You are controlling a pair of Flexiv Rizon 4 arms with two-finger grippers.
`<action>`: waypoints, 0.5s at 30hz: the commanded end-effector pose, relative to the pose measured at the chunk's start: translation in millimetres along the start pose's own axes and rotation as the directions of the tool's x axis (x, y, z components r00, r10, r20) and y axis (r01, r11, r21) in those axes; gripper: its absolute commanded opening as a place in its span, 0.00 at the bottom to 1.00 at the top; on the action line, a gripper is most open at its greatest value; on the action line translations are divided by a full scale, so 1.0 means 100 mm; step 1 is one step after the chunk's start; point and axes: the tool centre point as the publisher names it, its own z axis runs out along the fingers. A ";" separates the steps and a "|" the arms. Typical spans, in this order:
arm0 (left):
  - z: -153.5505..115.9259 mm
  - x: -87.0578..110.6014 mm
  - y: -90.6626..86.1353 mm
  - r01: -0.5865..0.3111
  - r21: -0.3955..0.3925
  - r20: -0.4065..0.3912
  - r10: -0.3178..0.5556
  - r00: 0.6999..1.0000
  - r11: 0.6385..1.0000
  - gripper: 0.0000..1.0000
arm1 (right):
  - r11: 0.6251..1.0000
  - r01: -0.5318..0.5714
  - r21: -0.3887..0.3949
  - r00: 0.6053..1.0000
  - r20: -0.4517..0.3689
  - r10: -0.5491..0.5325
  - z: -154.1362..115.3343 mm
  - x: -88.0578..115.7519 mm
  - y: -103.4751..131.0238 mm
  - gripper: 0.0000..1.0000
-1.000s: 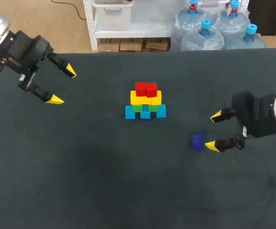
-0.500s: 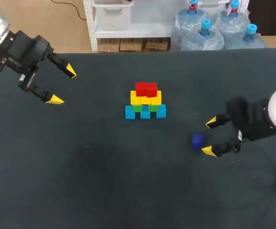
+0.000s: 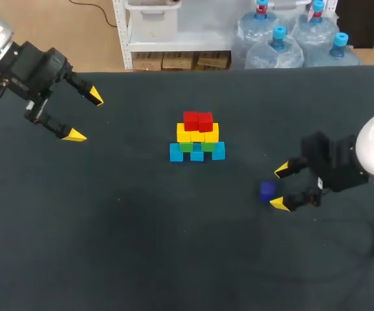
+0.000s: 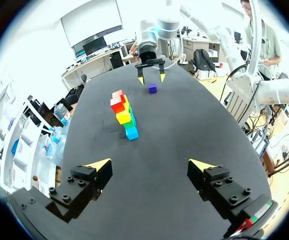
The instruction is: Place the blue cubes, place green cubes on the blue cubes, place the yellow cubes on the green cubes, then place the red cubes on the yellow cubes, and place purple cube on the red cubes.
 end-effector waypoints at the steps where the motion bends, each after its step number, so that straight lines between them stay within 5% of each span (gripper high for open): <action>1: 0.00 0.01 -0.01 -0.003 -0.003 0.002 0.003 1.000 1.000 1.00 | 1.000 0.001 -0.005 1.000 0.001 -0.001 0.06 0.01 -0.03 0.66; 15: 0.00 0.01 -0.01 -0.003 -0.003 0.002 0.003 1.000 1.000 1.00 | 1.000 0.001 -0.026 1.000 0.003 -0.001 0.13 0.03 -0.04 0.47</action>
